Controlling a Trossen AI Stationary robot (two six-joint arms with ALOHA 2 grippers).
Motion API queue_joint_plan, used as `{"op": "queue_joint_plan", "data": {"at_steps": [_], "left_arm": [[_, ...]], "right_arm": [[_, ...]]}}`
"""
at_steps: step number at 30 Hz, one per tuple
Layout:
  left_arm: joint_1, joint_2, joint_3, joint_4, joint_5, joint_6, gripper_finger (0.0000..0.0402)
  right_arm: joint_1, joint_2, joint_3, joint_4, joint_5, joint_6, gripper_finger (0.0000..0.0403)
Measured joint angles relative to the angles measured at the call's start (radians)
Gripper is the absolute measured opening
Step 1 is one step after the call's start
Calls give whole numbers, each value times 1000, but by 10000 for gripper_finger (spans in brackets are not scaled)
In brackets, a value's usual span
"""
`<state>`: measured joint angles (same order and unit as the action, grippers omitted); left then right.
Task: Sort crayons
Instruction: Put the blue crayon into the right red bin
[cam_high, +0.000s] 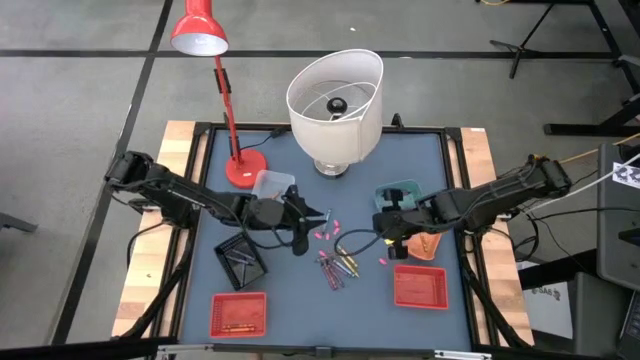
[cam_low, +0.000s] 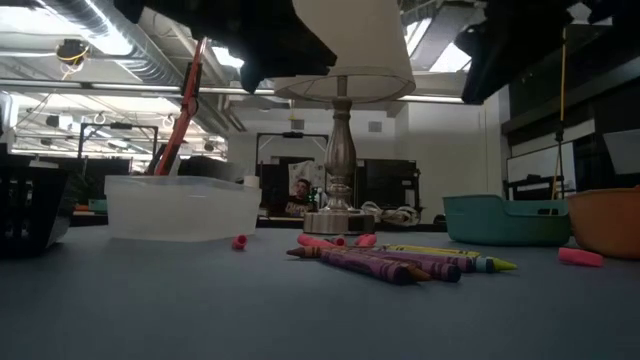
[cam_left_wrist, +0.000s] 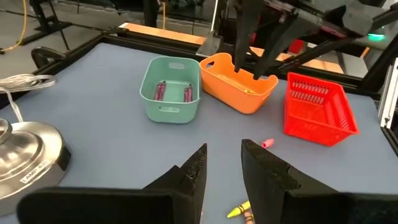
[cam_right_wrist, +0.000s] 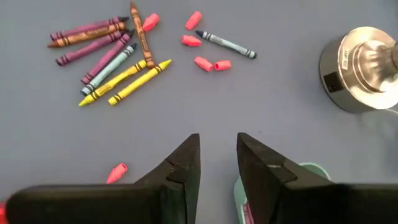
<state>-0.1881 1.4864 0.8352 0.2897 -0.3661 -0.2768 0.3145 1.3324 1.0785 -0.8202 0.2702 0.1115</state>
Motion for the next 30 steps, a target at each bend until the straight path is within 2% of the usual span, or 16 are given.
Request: {"op": "queue_joint_plan", "data": {"at_steps": [5,10,15,18,25,30], "left_arm": [[44,16,22,7,44,0,85],[81,131,157,12,118,122,84],[109,247,287,-81,122,135,84],[119,296,336,-155,107,92,84],[130,356,395,-434,39,-134,84],[139,398,394,-510,36,-255,84]], "right_arm": [[0,-38,-84,110,9,0,104],[-1,-39,-101,141,26,5,104],[0,-39,-101,141,26,20,104],[0,-38,-101,139,7,20,104],[-1,-38,-101,139,-1,20,104],[-1,-38,-101,139,-1,19,104]]}}
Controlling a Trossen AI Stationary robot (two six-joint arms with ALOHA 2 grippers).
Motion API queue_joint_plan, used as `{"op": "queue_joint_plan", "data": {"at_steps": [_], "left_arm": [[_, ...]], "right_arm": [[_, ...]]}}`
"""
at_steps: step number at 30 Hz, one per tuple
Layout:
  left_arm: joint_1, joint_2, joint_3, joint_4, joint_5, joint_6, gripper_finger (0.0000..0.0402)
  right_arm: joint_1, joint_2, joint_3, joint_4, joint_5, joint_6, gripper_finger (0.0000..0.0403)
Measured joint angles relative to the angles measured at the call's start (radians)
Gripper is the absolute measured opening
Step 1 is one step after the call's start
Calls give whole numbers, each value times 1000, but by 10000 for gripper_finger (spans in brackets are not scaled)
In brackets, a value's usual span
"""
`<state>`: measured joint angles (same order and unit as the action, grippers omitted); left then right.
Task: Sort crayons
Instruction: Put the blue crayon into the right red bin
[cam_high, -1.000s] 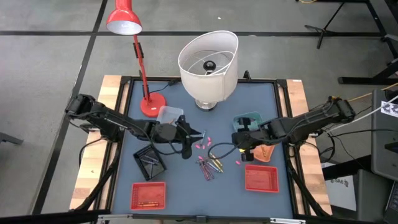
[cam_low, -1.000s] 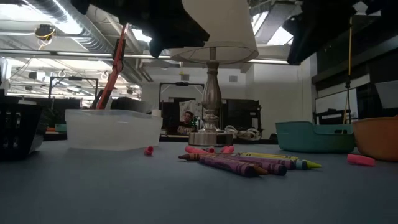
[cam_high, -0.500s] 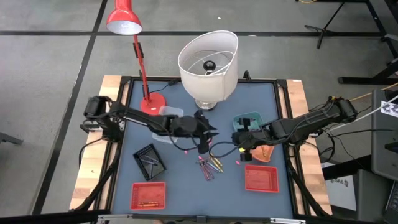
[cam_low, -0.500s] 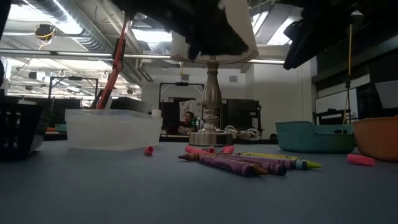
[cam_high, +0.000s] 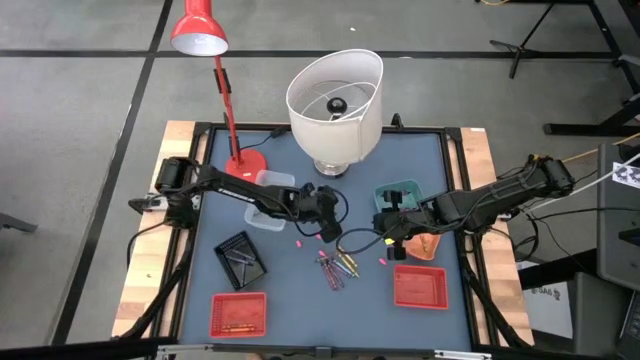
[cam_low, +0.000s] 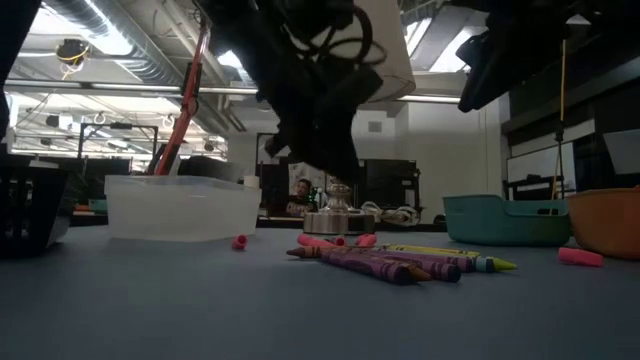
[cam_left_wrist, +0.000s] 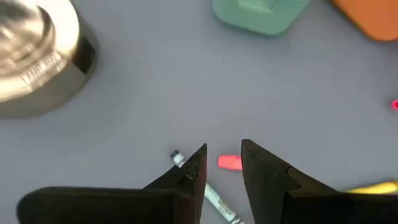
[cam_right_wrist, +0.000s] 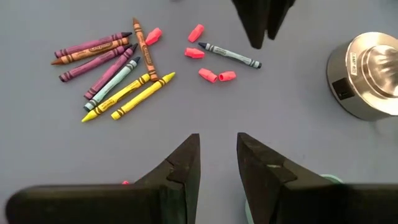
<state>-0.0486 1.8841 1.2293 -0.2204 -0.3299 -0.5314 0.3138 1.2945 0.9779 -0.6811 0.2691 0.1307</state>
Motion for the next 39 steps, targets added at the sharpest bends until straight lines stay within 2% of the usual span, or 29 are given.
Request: {"op": "queue_joint_plan", "data": {"at_steps": [11,26,31,39], "left_arm": [[1,102,-1,-14,1,-68,85],[0,124,-2,-38,9,-168,85],[0,150,-1,-20,51,-170,85],[0,152,0,-28,52,-166,77]], "right_arm": [[0,0,0,0,0,-1,104],[0,0,0,0,0,-1,104],[0,0,0,1,0,-2,104],[0,1,0,2,0,-5,104]]}}
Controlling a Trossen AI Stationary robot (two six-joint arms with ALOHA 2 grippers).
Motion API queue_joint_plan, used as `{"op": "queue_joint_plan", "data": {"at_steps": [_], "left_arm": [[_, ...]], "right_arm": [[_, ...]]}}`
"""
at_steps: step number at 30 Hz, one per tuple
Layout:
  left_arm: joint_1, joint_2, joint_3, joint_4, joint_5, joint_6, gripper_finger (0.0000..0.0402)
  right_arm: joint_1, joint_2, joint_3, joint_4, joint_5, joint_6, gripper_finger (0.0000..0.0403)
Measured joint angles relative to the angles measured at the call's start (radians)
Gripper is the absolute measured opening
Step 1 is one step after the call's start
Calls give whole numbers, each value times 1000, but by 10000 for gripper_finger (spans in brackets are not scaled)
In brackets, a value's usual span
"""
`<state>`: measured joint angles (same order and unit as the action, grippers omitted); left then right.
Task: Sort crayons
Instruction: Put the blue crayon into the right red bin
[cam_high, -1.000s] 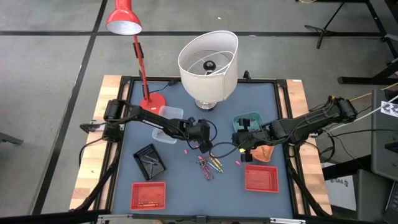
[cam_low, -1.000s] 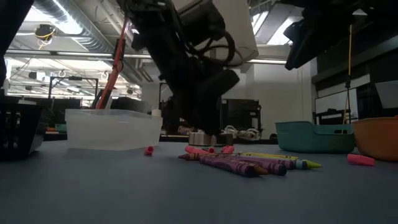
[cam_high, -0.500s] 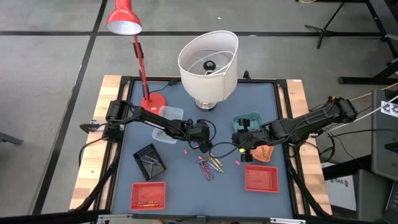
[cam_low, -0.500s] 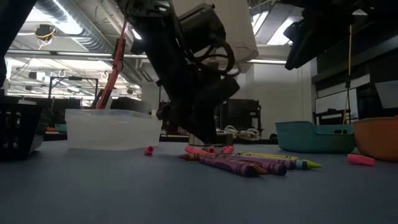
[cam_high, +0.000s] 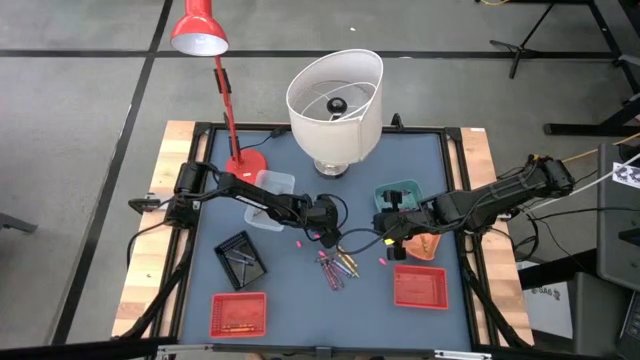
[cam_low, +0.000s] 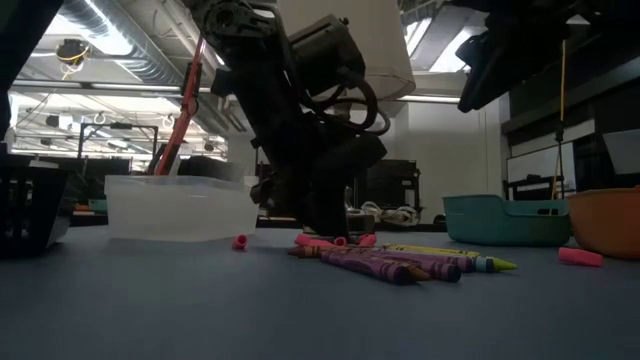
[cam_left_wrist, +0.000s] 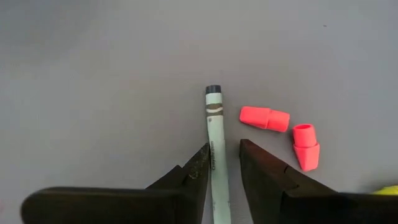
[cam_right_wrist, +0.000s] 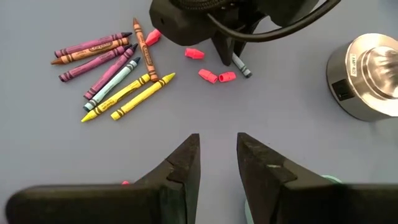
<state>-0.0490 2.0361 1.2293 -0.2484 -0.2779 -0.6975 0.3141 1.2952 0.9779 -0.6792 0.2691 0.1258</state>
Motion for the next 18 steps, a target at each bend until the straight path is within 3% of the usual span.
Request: {"op": "queue_joint_plan", "data": {"at_steps": [11,18], "left_arm": [[0,1,0,2,-11,0,10],[-1,-1,-1,30,-12,81,5]], "right_arm": [[0,0,0,0,0,0,104],[0,0,0,1,0,0,104]]}}
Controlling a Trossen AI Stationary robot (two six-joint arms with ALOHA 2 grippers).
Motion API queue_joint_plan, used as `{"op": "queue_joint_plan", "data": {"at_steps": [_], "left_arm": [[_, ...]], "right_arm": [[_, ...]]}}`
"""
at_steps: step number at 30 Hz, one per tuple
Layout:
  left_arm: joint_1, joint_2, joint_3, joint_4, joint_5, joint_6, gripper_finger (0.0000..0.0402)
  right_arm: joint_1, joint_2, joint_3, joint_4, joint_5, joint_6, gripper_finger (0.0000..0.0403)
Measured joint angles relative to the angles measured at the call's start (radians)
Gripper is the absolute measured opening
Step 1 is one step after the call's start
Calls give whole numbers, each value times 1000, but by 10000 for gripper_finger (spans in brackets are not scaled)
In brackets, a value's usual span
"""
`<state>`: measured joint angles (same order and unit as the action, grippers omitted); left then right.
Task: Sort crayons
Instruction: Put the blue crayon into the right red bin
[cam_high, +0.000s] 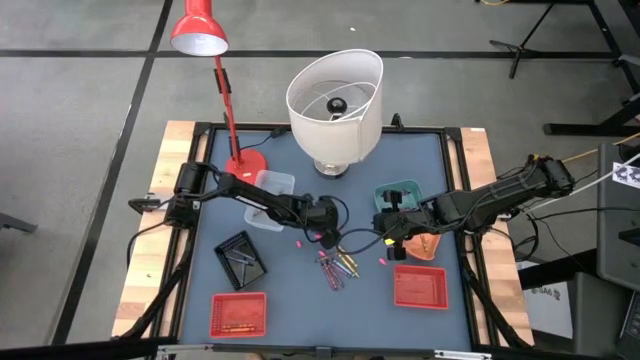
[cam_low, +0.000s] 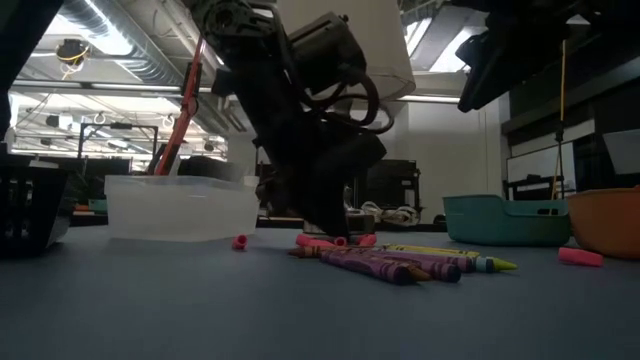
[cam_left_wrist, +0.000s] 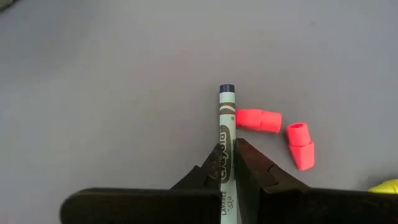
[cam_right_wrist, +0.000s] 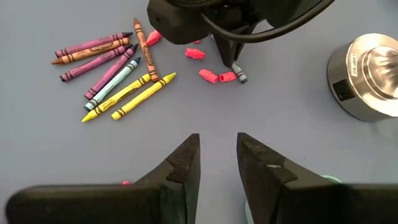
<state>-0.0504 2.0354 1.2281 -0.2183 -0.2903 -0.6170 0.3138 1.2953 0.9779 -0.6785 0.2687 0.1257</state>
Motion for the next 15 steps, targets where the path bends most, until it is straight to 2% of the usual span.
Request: {"op": "queue_joint_plan", "data": {"at_steps": [15], "left_arm": [[-55,2,-1,320,21,232,5]], "right_arm": [[0,0,0,1,0,0,104]]}}
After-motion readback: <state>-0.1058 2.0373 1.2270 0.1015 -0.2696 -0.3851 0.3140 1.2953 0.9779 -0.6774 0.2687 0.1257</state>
